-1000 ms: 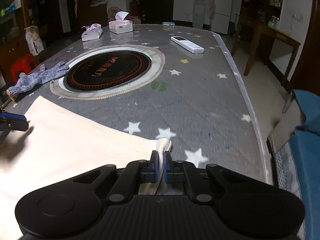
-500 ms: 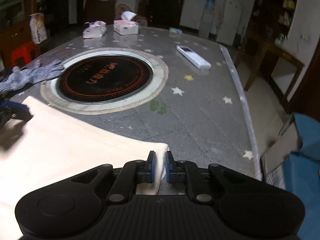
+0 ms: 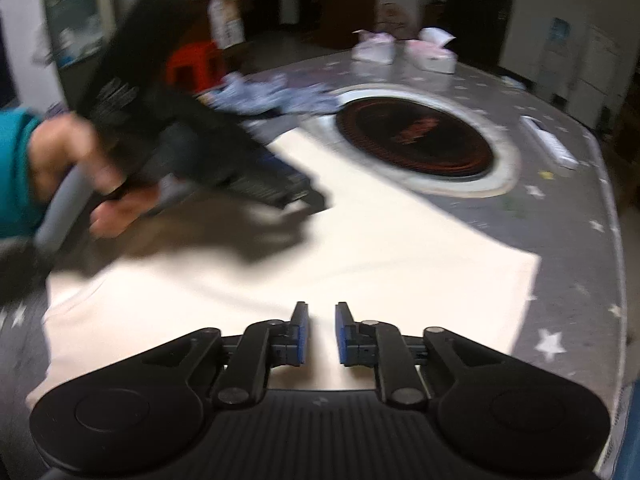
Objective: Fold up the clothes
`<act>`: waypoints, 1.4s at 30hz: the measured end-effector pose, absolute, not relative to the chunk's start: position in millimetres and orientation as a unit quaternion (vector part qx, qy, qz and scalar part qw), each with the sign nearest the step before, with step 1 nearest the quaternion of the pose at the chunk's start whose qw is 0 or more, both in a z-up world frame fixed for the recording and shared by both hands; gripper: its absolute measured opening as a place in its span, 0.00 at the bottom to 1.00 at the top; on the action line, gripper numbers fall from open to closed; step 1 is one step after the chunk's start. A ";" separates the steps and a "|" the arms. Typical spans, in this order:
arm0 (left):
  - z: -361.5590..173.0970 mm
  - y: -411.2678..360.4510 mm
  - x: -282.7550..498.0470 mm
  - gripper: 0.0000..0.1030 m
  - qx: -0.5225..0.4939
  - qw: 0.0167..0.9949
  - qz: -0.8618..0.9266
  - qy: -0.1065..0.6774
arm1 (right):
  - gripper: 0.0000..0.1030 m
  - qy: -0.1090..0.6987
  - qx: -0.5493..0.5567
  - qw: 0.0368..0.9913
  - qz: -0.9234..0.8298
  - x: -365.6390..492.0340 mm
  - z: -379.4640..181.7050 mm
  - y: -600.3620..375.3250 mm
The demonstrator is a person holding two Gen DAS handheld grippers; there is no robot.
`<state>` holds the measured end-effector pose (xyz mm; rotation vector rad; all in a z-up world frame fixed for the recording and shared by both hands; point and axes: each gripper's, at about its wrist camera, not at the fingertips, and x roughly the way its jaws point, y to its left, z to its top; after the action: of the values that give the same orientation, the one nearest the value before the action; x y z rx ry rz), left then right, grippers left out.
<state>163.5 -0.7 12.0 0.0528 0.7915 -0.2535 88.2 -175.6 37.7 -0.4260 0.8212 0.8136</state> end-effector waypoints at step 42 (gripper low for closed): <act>19.1 -37.2 77.1 0.21 0.036 0.908 -0.207 0.364 | 0.26 0.392 -0.118 0.871 0.272 7.2 44.9 -284.0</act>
<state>77.1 -37.2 19.1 0.0739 0.7503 -0.4278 7.2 -284.0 44.9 -0.2475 0.8203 0.5689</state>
